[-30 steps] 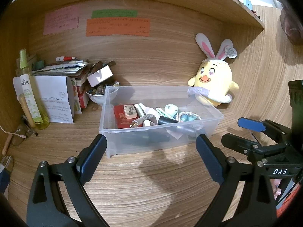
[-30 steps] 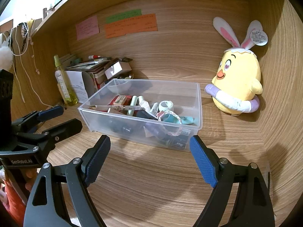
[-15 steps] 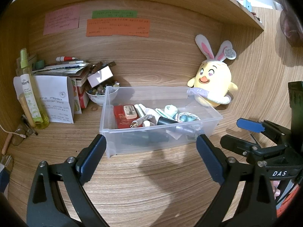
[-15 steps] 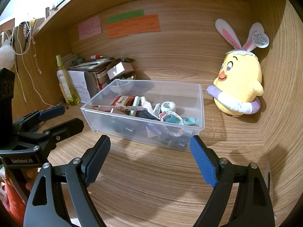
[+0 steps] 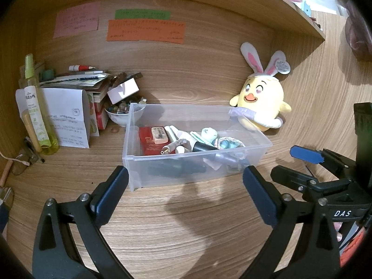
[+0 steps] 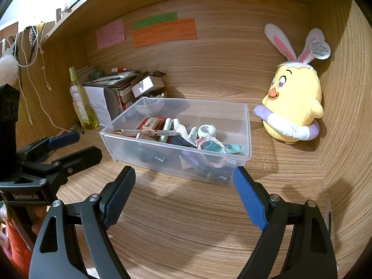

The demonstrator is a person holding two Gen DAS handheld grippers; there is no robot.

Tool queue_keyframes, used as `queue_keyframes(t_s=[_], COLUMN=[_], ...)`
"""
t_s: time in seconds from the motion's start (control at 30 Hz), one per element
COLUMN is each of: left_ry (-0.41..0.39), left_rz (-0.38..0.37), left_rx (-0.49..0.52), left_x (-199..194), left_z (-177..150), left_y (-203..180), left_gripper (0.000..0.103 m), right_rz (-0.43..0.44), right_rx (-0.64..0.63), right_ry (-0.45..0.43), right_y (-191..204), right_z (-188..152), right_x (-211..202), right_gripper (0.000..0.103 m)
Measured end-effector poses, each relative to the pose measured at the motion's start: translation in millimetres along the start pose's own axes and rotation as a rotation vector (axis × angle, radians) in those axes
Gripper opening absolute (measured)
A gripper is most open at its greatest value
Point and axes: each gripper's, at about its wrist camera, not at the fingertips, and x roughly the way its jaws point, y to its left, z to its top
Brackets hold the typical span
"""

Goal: Organize objects

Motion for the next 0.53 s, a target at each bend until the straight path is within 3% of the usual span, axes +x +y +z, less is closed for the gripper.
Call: queue_keyframes(t_s=[0.53], left_ry=[0.011], left_rz=[-0.012], left_rx=[-0.002], left_x=[2.8], left_z=[-3.6], left_y=[-2.1], left_gripper=[0.100], right_rz=[0.001], right_rx=[0.000], right_ry=[0.004], right_y=[0.1], right_z=[-1.4], right_x=[0.1], right_gripper=[0.084])
